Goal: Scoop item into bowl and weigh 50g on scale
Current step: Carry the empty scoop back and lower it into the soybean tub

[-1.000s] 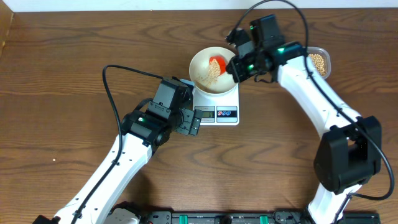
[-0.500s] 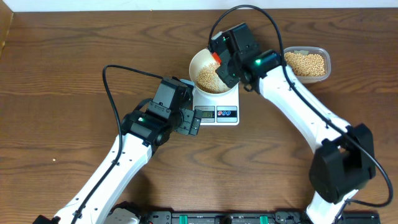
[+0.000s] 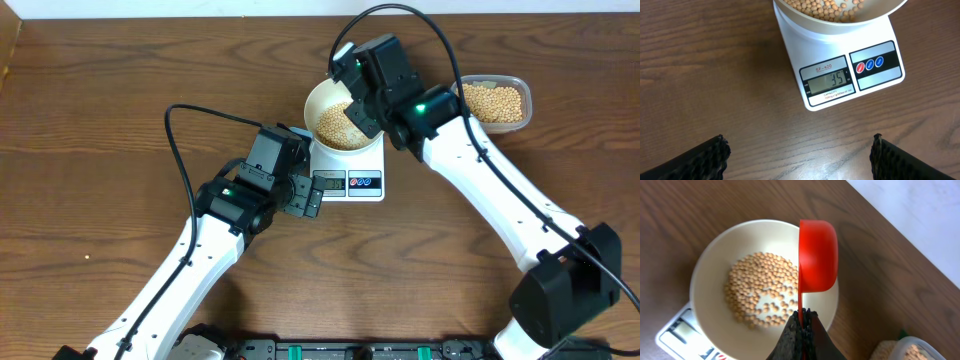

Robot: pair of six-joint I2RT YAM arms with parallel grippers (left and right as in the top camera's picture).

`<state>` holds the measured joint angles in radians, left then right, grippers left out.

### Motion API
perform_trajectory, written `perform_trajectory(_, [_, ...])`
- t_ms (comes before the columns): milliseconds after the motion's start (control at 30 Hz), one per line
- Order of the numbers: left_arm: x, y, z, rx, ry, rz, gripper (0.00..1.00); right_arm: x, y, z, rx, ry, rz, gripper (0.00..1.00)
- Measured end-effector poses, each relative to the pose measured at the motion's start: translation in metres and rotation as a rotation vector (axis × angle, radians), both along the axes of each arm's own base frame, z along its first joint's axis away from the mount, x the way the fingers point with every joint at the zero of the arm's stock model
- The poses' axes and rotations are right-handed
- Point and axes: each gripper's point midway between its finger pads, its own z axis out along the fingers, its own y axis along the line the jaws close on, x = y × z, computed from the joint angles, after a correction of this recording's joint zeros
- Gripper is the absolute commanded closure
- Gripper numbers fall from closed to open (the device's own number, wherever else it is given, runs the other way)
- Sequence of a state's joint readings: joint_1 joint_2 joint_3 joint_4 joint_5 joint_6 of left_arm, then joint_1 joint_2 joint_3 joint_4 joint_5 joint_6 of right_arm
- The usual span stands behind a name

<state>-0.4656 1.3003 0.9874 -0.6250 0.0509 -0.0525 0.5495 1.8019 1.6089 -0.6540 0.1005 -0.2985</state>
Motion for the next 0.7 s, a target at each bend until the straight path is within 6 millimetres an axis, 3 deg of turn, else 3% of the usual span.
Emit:
perform_trajectory(133, [0.0,0.0,0.0,0.0,0.0,0.0,0.08,0.0,-0.007,0.016,0.087,0.01,0.004,0.99])
perform_trajectory(267, [0.0,0.0,0.0,0.0,0.0,0.0,0.08,0.004,-0.036,0.042,0.206,0.019,-0.043,0.99])
perform_trajectory(467, [0.0,0.0,0.0,0.0,0.0,0.0,0.08,0.01,-0.113,0.068,0.373,0.06,-0.188,0.99])
perform_trajectory(700, [0.0,0.0,0.0,0.0,0.0,0.0,0.08,0.005,-0.211,0.052,0.452,0.169,-0.446,0.99])
